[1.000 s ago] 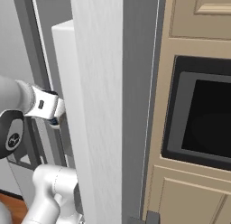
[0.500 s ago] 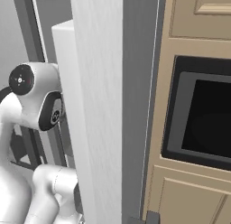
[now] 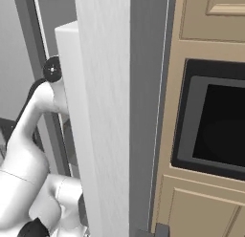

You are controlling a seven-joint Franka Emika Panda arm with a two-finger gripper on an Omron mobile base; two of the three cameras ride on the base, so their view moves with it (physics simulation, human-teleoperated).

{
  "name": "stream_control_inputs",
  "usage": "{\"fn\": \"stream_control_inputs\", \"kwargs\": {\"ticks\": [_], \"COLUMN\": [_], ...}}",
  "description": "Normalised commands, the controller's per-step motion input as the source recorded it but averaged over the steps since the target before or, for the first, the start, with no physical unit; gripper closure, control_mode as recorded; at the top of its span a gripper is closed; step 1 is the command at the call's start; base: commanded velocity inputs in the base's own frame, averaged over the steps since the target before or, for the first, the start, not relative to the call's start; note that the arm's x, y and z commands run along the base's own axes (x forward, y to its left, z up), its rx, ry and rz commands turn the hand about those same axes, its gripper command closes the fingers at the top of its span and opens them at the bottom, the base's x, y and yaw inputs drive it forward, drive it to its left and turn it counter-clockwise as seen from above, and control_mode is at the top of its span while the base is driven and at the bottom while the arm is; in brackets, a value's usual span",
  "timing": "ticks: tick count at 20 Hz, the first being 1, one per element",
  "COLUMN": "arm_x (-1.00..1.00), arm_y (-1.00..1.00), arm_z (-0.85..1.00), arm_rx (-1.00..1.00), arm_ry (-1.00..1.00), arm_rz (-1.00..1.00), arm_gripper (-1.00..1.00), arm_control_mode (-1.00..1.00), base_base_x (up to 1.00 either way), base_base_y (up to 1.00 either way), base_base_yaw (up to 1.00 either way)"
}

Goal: Place the mustard and mayonnaise from the counter to the top shelf of the fridge. If the existing items in the fridge are on the top shelf, move them to other shelves.

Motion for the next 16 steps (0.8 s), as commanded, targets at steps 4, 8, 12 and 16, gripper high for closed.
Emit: {"fn": "stream_control_inputs", "kwargs": {"ticks": [4, 8, 12, 16], "arm_x": [0.98, 0.99, 0.73, 0.36], "arm_y": [-0.26, -0.34, -0.34, -0.23], "arm_z": [0.00, -0.01, -0.22, -0.49], "arm_rx": [0.00, 0.00, 0.00, -0.03], "arm_ry": [0.15, 0.21, 0.25, 0.18], "arm_rz": [0.00, 0.00, 0.00, 0.00], "arm_gripper": [1.00, 1.00, 1.00, 1.00], "arm_control_mode": [-1.00, -1.00, -1.00, -1.00], "base_base_x": [0.00, 0.00, 0.00, 0.00], "base_base_y": [0.00, 0.00, 0.00, 0.00], "base_base_yaw": [0.00, 0.00, 0.00, 0.00]}}
